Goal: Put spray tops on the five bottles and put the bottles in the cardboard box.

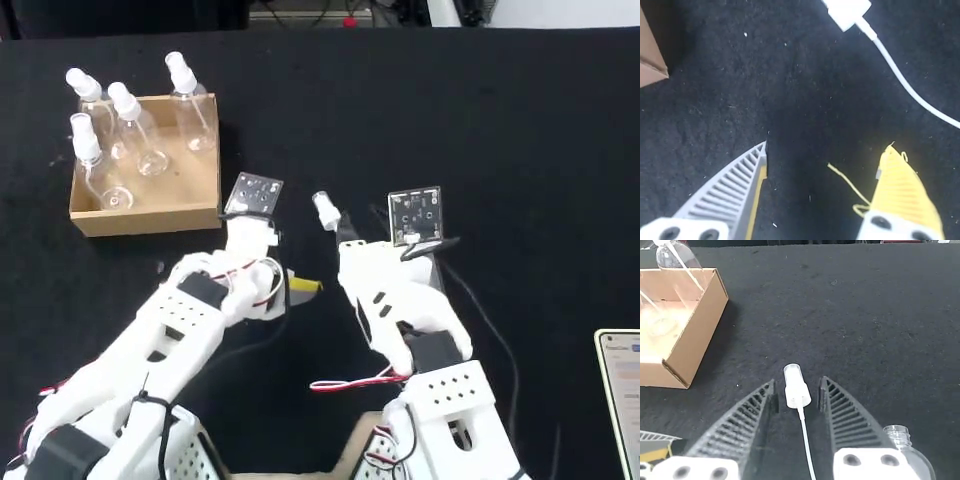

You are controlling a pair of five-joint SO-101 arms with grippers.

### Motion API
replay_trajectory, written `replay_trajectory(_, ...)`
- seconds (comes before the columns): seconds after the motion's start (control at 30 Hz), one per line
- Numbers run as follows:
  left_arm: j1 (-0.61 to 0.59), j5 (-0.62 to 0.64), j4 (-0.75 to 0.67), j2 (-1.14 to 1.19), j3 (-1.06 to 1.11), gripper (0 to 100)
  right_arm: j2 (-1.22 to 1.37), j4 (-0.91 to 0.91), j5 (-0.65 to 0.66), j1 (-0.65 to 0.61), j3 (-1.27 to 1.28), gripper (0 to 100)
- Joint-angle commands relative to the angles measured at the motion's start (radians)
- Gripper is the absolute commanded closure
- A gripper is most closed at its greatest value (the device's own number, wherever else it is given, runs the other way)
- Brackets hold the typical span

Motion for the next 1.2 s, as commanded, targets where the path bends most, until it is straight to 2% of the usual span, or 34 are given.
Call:
replay_trajectory(0.0, 0.01, 0.005, -0.041, -0.009, 0.005, 66, -0.016, -0.028, -0.011, 0.008, -0.027, 86.1)
replay_trajectory(0.33, 0.01, 0.002, -0.058, -0.002, -0.01, 66, -0.016, -0.029, -0.009, 0.008, -0.027, 86.1)
replay_trajectory(0.5, 0.008, 0.002, -0.265, 0.002, -0.025, 66, -0.016, -0.029, -0.011, 0.008, -0.024, 86.1)
replay_trajectory(0.6, 0.008, 0.002, -0.393, -0.003, 0.064, 66, -0.016, -0.029, -0.009, 0.008, -0.024, 86.1)
replay_trajectory(0.7, 0.01, 0.009, -0.462, -0.012, 0.159, 66, -0.016, -0.029, -0.008, 0.008, -0.024, 86.1)
replay_trajectory(1.17, 0.012, 0.009, -0.273, -0.138, 0.189, 66, -0.018, -0.031, -0.005, 0.008, -0.024, 86.1)
